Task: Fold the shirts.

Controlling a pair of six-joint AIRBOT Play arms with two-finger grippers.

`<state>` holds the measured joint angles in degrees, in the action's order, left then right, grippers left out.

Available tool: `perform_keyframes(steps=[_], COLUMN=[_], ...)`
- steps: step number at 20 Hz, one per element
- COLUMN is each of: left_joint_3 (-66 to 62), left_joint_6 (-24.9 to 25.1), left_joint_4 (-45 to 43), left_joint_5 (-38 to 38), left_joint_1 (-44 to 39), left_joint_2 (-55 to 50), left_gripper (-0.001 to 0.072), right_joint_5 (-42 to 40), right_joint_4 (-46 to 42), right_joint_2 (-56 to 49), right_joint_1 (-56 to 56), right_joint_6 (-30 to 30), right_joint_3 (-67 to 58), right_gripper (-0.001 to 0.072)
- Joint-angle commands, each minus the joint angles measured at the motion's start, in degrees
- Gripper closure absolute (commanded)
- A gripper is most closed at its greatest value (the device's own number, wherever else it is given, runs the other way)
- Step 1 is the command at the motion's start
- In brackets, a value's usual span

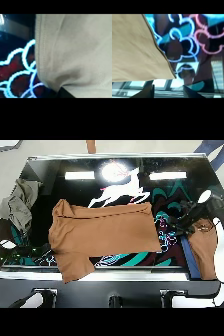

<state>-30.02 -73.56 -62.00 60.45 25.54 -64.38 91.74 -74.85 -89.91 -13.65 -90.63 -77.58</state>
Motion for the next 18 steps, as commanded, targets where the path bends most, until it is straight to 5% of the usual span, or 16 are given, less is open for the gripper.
perform_keyframes(steps=[1, 13, 16, 18], left_joint_3=[0.13, -0.04, -2.29, -8.20], left_joint_6=[0.13, 0.13, 0.11, 0.11], left_joint_4=[-0.33, -0.31, -0.35, -0.33], left_joint_5=[-0.28, 1.70, 4.55, 7.32], left_joint_1=[-0.04, -0.04, -0.02, -0.02], left_joint_2=[-0.50, 1.16, 1.16, 1.97], left_gripper=[0.0662, 0.0679, 0.0679, 0.0680], right_joint_5=[-3.06, -17.44, -20.48, -17.75], right_joint_4=[4.48, 11.80, 11.43, 11.45], right_joint_2=[0.04, -0.09, 0.00, 1.20], right_joint_1=[-0.02, 1.11, 4.55, 4.55], right_joint_6=[1.51, 1.16, -2.25, -0.87], right_joint_3=[7.15, 20.44, 19.56, 15.34], right_gripper=[0.0187, 0.0180, 0.0668, 0.0668])
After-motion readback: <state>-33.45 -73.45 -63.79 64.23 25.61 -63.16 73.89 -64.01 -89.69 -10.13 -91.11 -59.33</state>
